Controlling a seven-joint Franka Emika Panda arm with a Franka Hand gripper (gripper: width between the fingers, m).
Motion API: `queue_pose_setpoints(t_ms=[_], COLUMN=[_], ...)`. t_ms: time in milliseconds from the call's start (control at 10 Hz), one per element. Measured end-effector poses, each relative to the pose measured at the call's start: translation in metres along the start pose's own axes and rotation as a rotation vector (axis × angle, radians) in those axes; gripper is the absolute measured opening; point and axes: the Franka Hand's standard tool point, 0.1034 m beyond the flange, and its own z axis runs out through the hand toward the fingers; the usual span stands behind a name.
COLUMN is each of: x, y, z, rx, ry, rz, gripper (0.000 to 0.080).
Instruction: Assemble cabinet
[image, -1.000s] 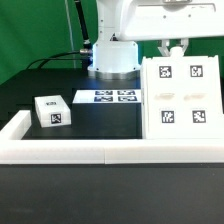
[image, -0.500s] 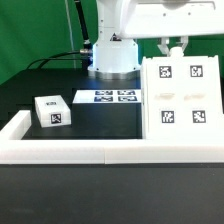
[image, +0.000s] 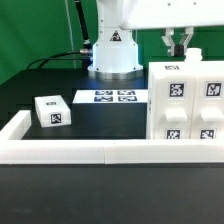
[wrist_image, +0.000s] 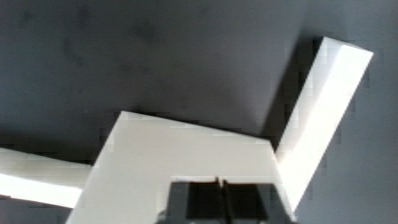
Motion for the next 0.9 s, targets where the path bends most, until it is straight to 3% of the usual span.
queue_pose_setpoints(t_ms=[200,500,600,700,800,900], x=[-0.001,-0.001,-0.001,-0.001,-0.003,-0.017], y=[0.000,0.000,0.000,0.000,0.001,0.015], z=[0.001,0.001,0.001,0.001,0.002,0.006], rx=[0.000,0.000,0.000,0.000,0.000,-0.007], ry=[-0.003,-0.003,-0.003,-0.003,-0.004,0.006], rz=[0.000,0.000,0.000,0.000,0.000,-0.034], gripper=[0.0002,0.0404,0.0404,0.0588,0.0716,0.0716])
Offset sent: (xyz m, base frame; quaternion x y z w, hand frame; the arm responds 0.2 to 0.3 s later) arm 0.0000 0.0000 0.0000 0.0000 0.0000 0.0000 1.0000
